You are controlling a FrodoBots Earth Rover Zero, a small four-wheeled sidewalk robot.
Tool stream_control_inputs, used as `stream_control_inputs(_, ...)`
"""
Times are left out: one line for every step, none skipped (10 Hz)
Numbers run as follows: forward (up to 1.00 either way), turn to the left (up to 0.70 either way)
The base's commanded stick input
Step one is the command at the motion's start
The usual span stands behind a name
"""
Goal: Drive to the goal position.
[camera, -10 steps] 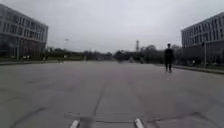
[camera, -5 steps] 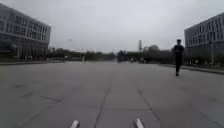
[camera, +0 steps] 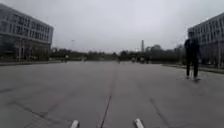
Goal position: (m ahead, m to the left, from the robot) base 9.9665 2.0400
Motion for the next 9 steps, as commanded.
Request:
stream_control_inputs(1.0,-0.05)
stream_control_inputs(1.0,-0.05)
stream_control_inputs(1.0,-0.05)
stream_control_inputs(1.0,-0.05)
stream_control_inputs(1.0,-0.05)
stream_control_inputs(1.0,-0.05)
stream_control_inputs(1.0,-0.05)
stream_control_inputs(1.0,-0.05)
stream_control_inputs(1.0,-0.13)
